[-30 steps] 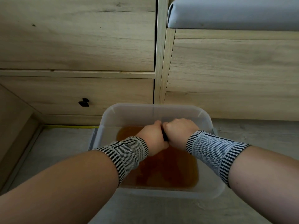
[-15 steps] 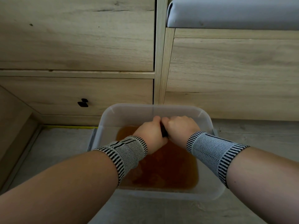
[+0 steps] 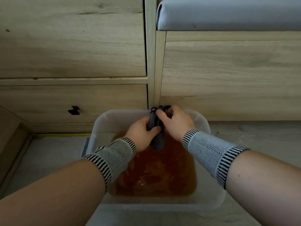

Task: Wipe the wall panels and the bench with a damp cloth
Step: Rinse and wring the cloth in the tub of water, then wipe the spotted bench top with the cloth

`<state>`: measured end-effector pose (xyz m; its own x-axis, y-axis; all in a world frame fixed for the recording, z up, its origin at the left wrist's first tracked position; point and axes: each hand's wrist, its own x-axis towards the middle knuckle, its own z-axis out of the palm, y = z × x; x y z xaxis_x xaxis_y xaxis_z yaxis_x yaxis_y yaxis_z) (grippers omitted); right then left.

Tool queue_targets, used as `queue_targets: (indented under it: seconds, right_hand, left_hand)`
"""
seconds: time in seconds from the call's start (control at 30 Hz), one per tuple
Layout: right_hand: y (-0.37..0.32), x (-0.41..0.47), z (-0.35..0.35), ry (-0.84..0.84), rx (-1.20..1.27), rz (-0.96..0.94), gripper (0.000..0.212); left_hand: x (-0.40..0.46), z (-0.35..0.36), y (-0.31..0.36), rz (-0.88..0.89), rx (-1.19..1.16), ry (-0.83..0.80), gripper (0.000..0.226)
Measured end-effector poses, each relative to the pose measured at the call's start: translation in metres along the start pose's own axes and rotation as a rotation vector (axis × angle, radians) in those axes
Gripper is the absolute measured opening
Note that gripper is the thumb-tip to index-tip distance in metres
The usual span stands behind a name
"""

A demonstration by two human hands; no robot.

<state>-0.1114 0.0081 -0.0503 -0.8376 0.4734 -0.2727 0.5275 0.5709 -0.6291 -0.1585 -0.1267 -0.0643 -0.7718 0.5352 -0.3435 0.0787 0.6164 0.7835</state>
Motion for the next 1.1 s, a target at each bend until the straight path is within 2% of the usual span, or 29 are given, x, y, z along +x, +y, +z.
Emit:
queue_targets:
  seconds: [0.07, 0.13, 0.27, 0.33, 0.37, 0.47, 0.53, 0.57, 0.63, 0.67, 0.73, 0.83, 0.97, 1.03, 1.1]
  right_hand:
    - [0.002, -0.004, 0.005, -0.035, 0.135, 0.043, 0.054]
    - [0.000, -0.010, 0.004, -0.039, 0.271, 0.034, 0.041]
    - [-0.015, -0.032, -0.011, -0.025, 0.494, 0.099, 0.018]
    - [-0.027, -0.044, -0.024, -0.022, 0.616, 0.169, 0.018]
    - [-0.035, -0.050, -0.034, -0.012, 0.644, 0.194, 0.019]
    - [-0.062, -0.070, -0.073, 0.048, 0.523, 0.151, 0.027]
    - [-0.076, -0.083, -0.101, 0.129, 0.413, 0.131, 0.029]
    - [-0.083, -0.091, -0.118, 0.178, 0.397, 0.148, 0.029]
    - [-0.097, -0.107, -0.162, 0.288, 0.392, 0.197, 0.027]
    - [-0.103, -0.114, -0.187, 0.328, 0.394, 0.230, 0.026]
    - [-0.120, -0.127, -0.246, 0.353, 0.404, 0.290, 0.024]
    - [-0.149, -0.152, -0.328, 0.248, 0.423, 0.363, 0.026]
    - [-0.203, -0.193, -0.412, -0.108, 0.420, 0.359, 0.053]
    - [-0.230, -0.219, -0.451, -0.225, 0.357, 0.362, 0.050]
    - [-0.250, -0.236, -0.480, -0.227, 0.275, 0.322, 0.037]
  left_hand:
    - [-0.005, 0.005, 0.004, -0.043, -0.250, -0.004, 0.031]
    - [-0.012, 0.006, 0.014, -0.128, -0.478, 0.013, 0.030]
    - [-0.031, 0.006, 0.032, -0.267, -0.708, 0.055, 0.022]
    - [-0.044, 0.001, 0.050, -0.285, -0.680, 0.090, 0.010]
    - [-0.052, -0.004, 0.063, -0.305, -0.656, 0.108, 0.011]
    - [-0.073, -0.026, 0.107, -0.340, -0.614, 0.173, 0.027]
    - [-0.088, -0.043, 0.140, -0.358, -0.560, 0.190, 0.049]
    - [-0.096, -0.051, 0.157, -0.372, -0.567, 0.203, 0.048]
    - [-0.116, -0.071, 0.193, -0.430, -0.603, 0.285, 0.021]
    - [-0.126, -0.083, 0.210, -0.477, -0.622, 0.343, 0.015]
    - [-0.145, -0.110, 0.248, -0.549, -0.702, 0.374, 0.013]
    - [-0.175, -0.144, 0.320, -0.530, -0.710, 0.286, 0.017]
    - [-0.214, -0.169, 0.436, -0.402, -0.793, 0.174, 0.022]
    - [-0.231, -0.179, 0.499, -0.408, -0.942, 0.132, 0.015]
    - [-0.246, -0.184, 0.556, -0.418, -1.109, 0.073, 0.012]
